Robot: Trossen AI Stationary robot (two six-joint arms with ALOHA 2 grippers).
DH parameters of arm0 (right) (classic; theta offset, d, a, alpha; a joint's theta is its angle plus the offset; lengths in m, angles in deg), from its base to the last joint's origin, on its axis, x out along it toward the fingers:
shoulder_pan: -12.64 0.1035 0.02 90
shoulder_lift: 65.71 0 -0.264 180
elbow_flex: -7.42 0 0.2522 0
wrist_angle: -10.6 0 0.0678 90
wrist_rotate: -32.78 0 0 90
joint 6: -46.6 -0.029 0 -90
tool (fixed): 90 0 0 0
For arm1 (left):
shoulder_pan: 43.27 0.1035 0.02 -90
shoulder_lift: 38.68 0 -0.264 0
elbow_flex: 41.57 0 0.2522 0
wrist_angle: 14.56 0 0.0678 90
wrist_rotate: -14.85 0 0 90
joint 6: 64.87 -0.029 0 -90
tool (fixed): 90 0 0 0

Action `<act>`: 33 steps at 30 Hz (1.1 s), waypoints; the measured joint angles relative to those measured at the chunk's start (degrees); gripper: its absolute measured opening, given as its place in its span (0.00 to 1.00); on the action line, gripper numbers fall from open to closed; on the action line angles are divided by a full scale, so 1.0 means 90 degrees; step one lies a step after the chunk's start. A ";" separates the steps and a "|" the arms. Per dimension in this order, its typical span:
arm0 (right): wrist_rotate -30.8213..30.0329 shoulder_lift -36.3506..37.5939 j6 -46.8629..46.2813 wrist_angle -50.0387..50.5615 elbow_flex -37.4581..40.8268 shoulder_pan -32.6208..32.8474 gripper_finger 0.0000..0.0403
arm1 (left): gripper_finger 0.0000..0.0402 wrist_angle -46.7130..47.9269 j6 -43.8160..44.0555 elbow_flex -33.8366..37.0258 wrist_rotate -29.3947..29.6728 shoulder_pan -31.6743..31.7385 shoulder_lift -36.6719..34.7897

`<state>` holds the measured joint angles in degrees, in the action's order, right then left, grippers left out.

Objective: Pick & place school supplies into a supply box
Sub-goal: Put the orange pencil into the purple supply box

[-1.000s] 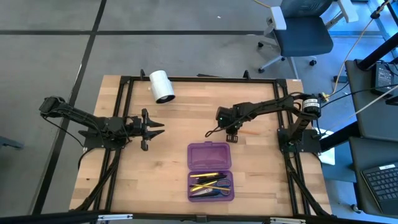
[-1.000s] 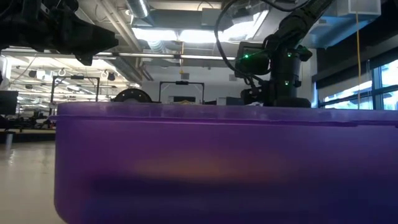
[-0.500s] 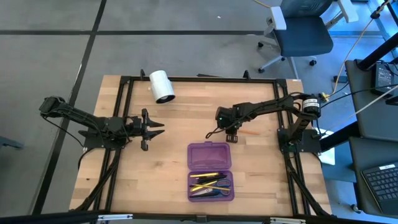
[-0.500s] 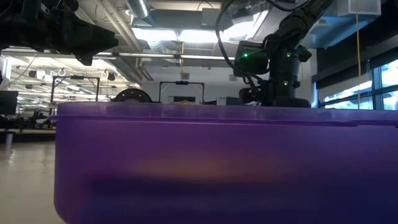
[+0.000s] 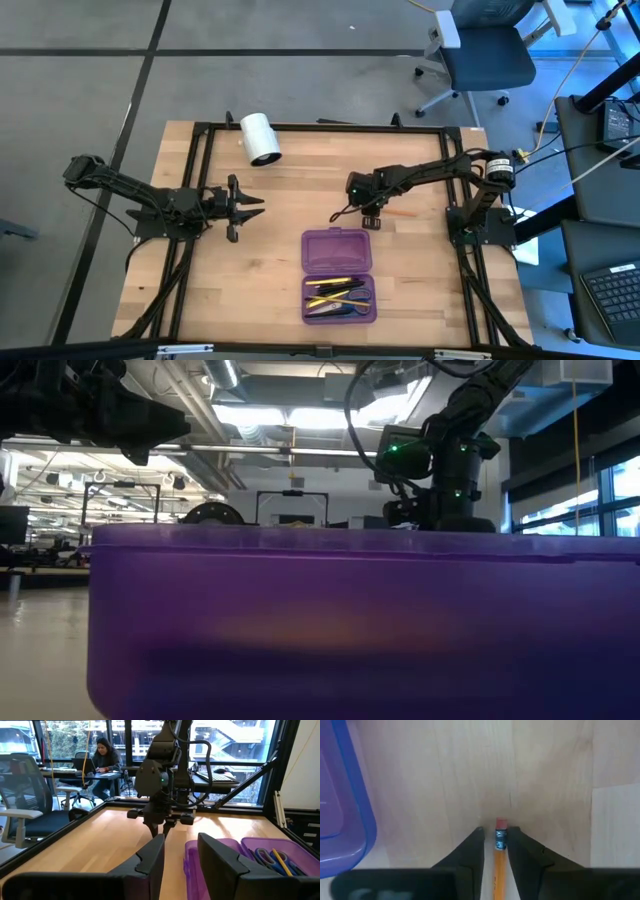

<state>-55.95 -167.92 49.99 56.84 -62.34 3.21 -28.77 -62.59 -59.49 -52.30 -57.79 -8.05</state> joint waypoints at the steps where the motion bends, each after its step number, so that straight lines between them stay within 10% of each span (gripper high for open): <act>1: -0.0001 0.0000 0.0005 0.0028 -0.0005 0.0000 0.20 | 0.28 0.0000 -0.0002 0.0000 0.0000 0.0001 0.0000; 10: 0.0006 -0.0029 0.0188 0.0172 -0.0006 0.0002 0.05 | 0.28 0.0000 -0.0002 0.0000 -0.0001 0.0000 0.0002; 33: 0.0066 -0.0046 0.0011 0.0773 -0.0553 0.0100 0.06 | 0.28 -0.0002 -0.0005 0.0000 -0.0001 0.0002 0.0001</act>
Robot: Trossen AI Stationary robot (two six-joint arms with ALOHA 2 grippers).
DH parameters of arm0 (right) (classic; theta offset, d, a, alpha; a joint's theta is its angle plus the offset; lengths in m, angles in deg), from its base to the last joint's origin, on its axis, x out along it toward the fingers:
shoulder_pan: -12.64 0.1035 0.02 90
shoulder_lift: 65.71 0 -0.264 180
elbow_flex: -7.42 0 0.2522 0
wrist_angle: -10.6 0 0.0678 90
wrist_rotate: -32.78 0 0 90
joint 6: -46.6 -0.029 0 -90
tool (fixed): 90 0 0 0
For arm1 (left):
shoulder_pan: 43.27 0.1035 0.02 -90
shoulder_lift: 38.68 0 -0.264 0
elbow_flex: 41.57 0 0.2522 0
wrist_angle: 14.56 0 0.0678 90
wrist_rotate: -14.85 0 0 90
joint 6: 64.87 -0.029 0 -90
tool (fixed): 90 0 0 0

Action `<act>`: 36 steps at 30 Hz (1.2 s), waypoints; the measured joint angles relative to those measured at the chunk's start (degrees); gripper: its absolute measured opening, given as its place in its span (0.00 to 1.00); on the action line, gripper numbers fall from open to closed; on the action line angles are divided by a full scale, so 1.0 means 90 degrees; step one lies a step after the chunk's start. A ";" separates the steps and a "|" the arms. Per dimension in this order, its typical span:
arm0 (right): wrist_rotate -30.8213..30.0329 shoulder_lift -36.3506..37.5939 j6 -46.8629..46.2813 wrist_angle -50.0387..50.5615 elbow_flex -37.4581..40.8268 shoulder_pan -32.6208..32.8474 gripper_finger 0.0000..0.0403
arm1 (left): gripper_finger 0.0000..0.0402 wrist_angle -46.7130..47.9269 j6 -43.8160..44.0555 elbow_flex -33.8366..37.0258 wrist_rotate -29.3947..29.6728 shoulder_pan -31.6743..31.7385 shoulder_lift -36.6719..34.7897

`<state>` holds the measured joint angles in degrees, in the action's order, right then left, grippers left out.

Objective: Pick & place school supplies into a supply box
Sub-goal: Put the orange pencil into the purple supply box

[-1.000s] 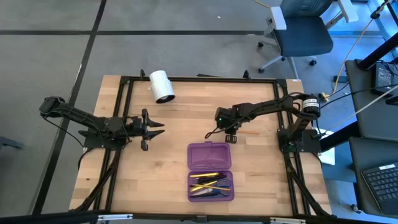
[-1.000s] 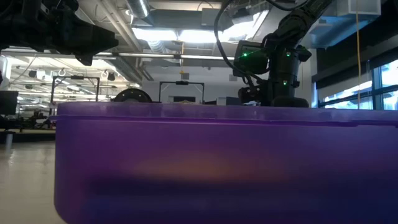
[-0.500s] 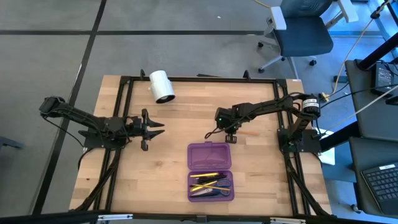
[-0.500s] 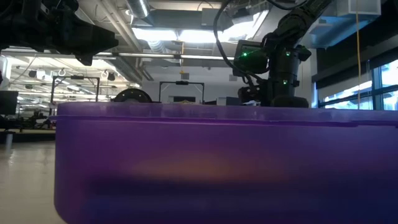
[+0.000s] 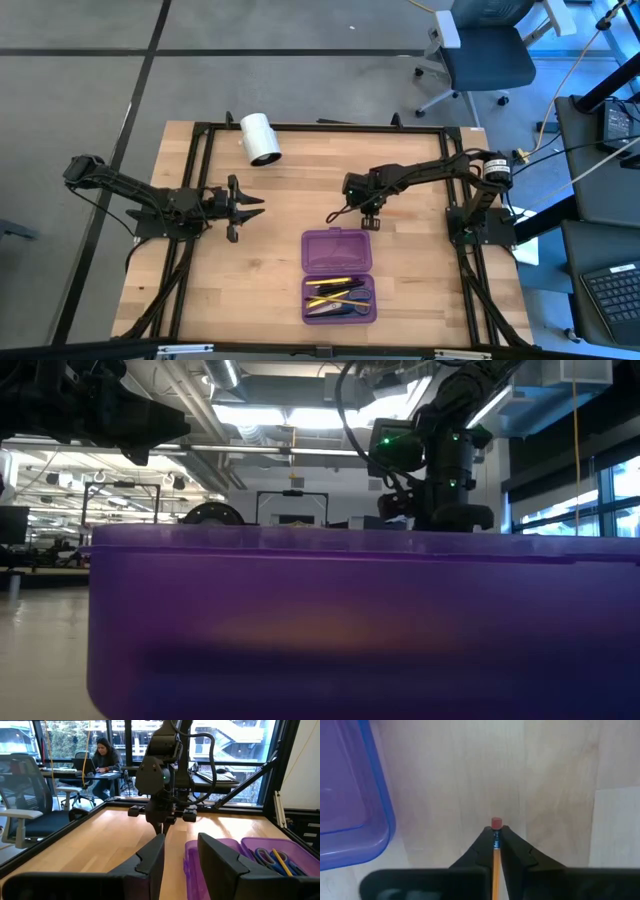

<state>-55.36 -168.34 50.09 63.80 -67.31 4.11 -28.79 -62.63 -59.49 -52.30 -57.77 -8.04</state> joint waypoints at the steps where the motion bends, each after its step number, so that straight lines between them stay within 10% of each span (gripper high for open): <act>1: 0.0010 0.0000 0.0000 0.0003 -0.0001 -0.0001 0.05 | 0.28 0.0000 0.0000 0.0000 0.0000 -0.0001 0.0001; 25: 0.0483 0.0053 -0.1226 0.0890 -0.2208 0.1369 0.01 | 0.28 0.0000 0.0000 0.0000 0.0000 -0.0001 0.0002; 36: -0.1082 0.0059 -0.2318 0.2596 -0.2369 0.1821 0.10 | 0.28 0.0000 0.0015 0.0000 -0.0309 -0.0002 0.0002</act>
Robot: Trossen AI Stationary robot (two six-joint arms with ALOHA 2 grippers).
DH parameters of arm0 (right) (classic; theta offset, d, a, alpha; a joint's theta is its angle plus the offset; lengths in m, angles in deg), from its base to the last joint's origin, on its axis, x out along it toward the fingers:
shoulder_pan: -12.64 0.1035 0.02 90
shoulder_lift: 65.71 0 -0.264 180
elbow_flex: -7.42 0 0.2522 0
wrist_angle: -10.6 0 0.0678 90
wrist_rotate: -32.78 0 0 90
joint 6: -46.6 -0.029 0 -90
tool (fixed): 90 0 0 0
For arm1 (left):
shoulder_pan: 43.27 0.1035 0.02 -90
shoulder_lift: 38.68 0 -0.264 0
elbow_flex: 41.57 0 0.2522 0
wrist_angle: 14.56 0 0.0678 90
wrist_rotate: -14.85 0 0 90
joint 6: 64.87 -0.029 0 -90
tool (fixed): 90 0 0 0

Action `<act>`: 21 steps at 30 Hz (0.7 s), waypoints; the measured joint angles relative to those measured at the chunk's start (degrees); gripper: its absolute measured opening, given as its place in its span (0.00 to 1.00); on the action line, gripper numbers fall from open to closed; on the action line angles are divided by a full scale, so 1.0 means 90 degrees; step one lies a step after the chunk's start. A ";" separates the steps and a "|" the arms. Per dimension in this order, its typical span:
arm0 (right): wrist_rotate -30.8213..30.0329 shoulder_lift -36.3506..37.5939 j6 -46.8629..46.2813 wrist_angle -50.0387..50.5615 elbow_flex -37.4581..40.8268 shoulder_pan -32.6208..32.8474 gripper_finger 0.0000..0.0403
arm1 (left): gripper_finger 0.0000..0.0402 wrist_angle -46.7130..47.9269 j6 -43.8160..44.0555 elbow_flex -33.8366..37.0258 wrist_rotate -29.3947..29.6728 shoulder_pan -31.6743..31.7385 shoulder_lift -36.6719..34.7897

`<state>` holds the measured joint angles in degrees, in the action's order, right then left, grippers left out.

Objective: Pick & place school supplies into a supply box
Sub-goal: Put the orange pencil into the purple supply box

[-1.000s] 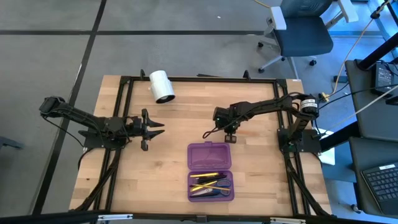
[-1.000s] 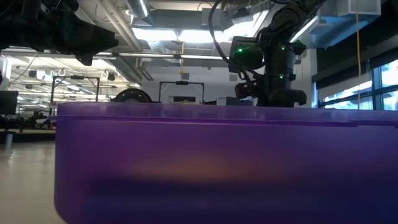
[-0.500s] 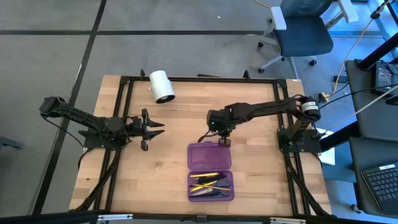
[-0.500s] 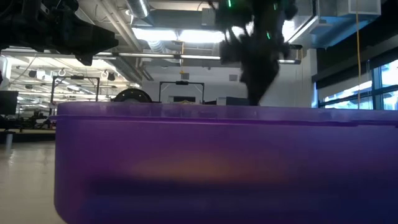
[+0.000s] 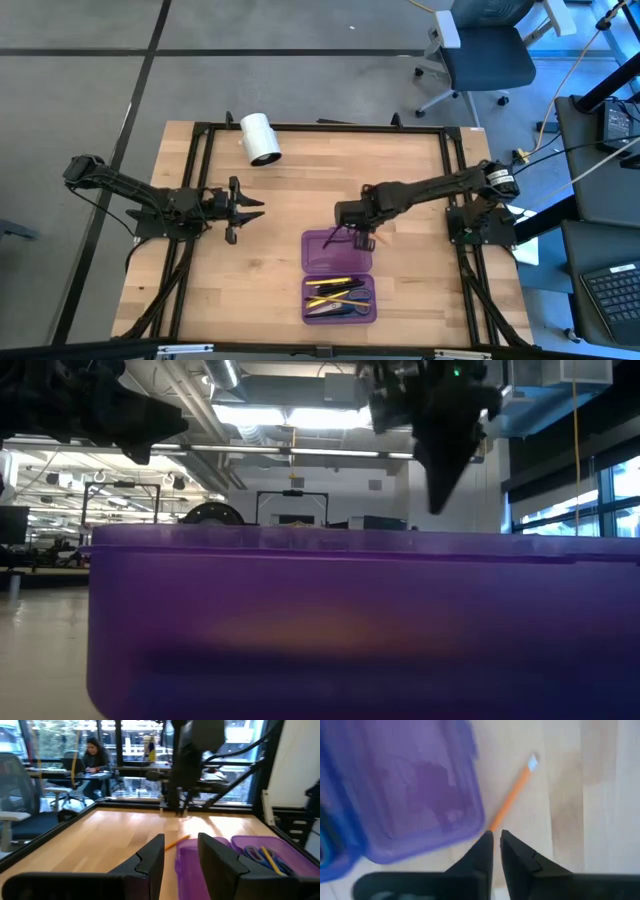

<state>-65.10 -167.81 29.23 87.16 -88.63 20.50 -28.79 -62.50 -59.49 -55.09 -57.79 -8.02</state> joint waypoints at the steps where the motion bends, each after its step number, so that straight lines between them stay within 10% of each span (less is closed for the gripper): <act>1: 0.0011 -0.0004 -0.0145 0.0150 0.0026 -0.0092 0.11 | 0.28 -0.0002 0.0000 0.0000 -0.0053 0.0000 -0.0002; 21: 0.0874 -0.0003 0.0272 -0.1851 0.0993 -0.1501 0.35 | 0.28 -0.0005 0.0153 0.0000 -0.0072 0.0000 -0.0002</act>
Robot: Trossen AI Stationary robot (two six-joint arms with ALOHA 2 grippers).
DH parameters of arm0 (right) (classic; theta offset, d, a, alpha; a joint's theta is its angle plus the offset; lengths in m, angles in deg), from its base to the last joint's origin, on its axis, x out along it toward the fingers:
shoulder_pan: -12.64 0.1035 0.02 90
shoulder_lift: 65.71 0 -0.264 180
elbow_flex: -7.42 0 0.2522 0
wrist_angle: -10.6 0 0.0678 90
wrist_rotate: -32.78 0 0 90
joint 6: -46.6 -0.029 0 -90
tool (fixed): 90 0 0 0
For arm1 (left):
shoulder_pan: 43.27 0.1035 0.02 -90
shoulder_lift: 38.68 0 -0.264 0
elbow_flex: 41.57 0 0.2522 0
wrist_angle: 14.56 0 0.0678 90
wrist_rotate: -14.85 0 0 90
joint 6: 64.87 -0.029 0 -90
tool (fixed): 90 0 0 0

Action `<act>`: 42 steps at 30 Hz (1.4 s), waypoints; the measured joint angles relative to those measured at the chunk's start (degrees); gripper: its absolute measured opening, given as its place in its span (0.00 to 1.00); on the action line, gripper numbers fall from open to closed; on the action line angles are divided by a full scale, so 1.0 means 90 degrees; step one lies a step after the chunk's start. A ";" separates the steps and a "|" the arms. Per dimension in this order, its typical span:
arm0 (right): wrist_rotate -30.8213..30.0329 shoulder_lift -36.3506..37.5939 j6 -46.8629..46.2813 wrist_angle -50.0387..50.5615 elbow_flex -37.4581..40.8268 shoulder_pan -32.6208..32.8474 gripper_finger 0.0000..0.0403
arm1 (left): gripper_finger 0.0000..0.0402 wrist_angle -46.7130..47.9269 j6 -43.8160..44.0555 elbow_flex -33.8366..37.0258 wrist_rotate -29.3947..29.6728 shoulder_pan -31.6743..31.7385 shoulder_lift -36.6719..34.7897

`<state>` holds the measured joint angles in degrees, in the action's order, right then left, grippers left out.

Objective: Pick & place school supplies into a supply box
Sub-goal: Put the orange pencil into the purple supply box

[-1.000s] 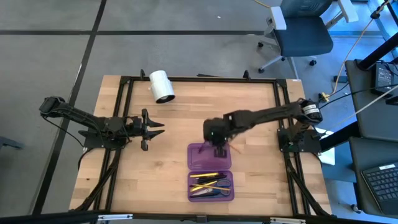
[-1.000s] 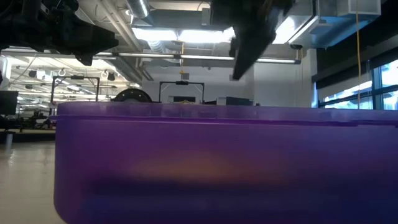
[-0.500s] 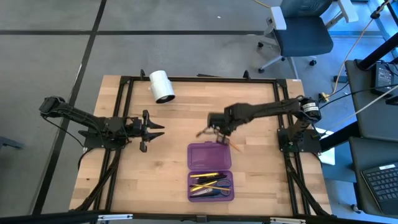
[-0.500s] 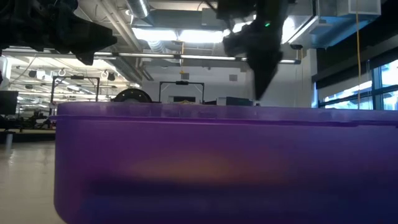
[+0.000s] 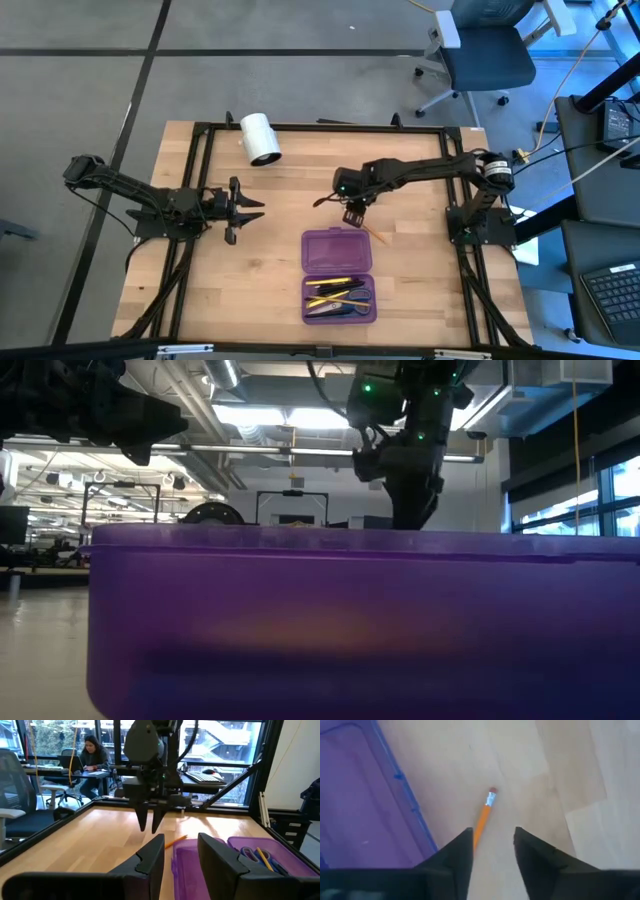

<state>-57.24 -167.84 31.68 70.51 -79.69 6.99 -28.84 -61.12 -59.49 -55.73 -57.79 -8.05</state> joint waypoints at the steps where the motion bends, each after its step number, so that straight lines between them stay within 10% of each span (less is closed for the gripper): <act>1: -0.0003 0.0000 -0.0043 -0.0050 0.0047 -0.0003 0.38 | 0.28 0.0002 -0.0002 0.0000 0.0000 0.0000 0.0002; 15: -0.0323 -0.0168 -0.1151 -0.1206 0.0475 0.0028 0.64 | 0.28 0.0012 -0.0002 0.0000 0.0041 0.0000 0.0002; 42: -0.0505 -0.1090 -0.0276 -0.1195 0.0450 0.0034 0.19 | 0.28 0.0119 -0.0002 -0.0002 0.0170 0.0002 0.0001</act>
<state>-61.78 -177.65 29.19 59.75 -75.64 7.29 -27.76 -61.14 -59.52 -54.20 -57.77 -8.04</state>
